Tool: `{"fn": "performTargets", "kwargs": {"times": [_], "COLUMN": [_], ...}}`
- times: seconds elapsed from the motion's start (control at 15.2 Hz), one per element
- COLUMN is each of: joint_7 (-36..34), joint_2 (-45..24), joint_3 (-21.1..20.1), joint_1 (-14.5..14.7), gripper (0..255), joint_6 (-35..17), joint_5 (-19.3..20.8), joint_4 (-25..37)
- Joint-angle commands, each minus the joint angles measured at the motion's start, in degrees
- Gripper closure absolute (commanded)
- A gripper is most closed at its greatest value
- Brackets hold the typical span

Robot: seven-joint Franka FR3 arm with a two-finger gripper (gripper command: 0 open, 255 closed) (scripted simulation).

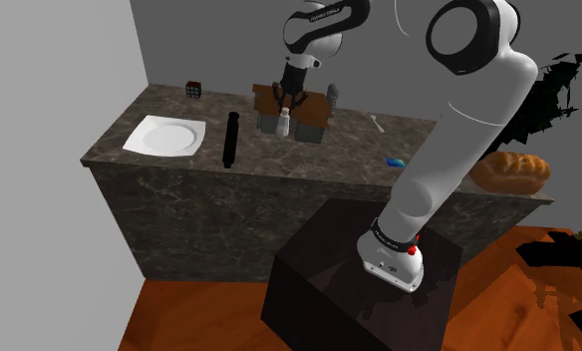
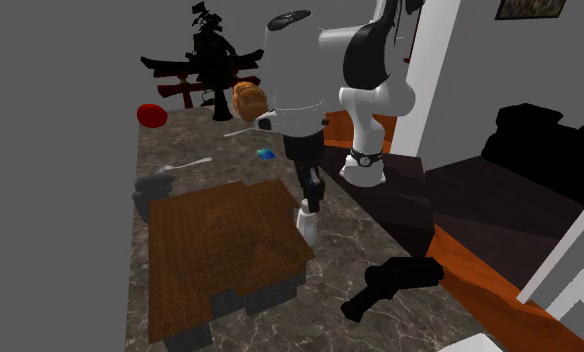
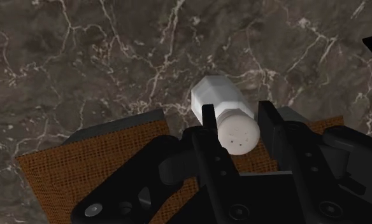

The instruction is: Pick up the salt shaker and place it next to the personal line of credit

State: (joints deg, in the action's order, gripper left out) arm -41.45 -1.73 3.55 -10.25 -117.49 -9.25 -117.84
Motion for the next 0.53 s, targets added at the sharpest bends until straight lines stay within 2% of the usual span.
{"fn": "performTargets", "kwargs": {"times": [0.0,0.46], "joint_7": [-0.3,-1.1], "joint_2": [0.5,2.0], "joint_3": [0.0,0.1], "joint_1": [0.0,-0.1], "gripper": [255,255], "joint_6": [1.6,6.7], "joint_5": [0.2,0.6], "joint_4": [1.1,4.7]}}
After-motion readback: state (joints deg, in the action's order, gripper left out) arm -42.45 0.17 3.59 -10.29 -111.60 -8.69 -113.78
